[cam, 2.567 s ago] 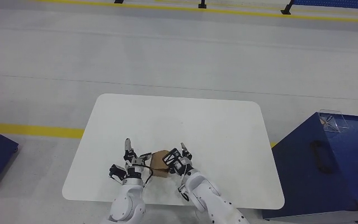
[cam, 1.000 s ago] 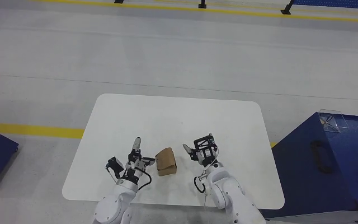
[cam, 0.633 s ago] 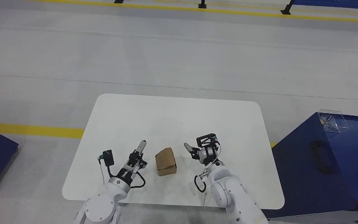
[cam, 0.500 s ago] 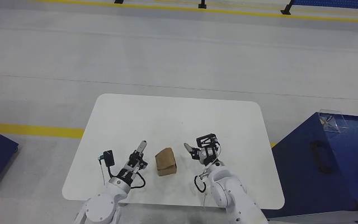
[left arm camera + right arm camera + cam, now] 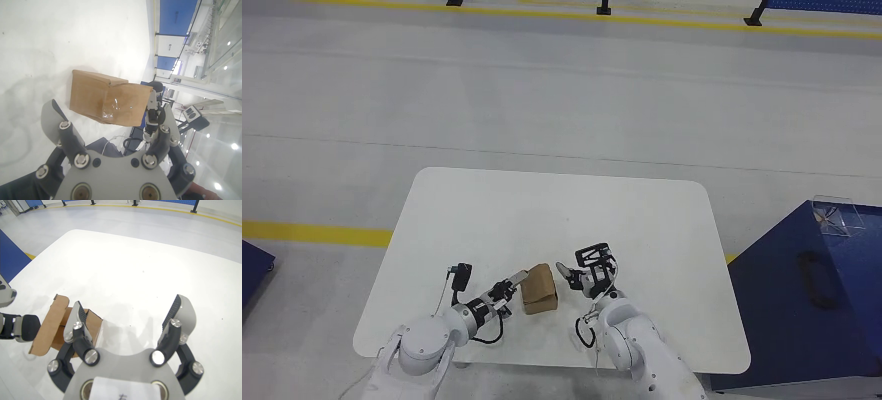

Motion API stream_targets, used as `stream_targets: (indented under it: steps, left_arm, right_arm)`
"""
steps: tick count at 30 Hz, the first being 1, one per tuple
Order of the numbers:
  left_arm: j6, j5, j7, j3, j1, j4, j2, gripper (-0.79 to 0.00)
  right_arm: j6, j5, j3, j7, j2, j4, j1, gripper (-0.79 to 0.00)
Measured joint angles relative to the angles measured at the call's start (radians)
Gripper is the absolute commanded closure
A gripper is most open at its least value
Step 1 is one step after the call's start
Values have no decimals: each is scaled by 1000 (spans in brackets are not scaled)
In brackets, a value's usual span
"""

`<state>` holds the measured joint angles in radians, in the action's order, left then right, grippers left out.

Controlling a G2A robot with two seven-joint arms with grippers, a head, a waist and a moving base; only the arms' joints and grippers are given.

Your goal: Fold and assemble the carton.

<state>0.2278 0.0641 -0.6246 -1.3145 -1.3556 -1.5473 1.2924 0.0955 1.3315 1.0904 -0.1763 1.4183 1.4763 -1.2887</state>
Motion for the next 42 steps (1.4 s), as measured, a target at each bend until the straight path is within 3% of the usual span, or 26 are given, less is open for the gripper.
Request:
stream_targets:
  steps: [3,4,5,8,18,42]
  left_arm:
    - [-28,-5,11,26,13,34,3,-693]
    - [-37,-11,18,32,17,44,5,-536]
    - [-41,-17,23,37,20,51,6,-459]
    - [-47,-41,32,50,30,73,9,-514]
    - [-90,-83,69,68,32,92,12,-419]
    - [-78,-93,91,106,46,113,11,-388]
  right_arm:
    - [0,0,3,1,0,0,1,-785]
    - [1,-2,6,2,0,1,0,-785]
    - [0,-8,8,2,1,3,-1,-785]
    - [-7,-26,15,1,1,3,-1,-785]
    - [30,23,13,8,3,-20,5,-785]
    - [16,42,-27,6,21,-115,50,-785]
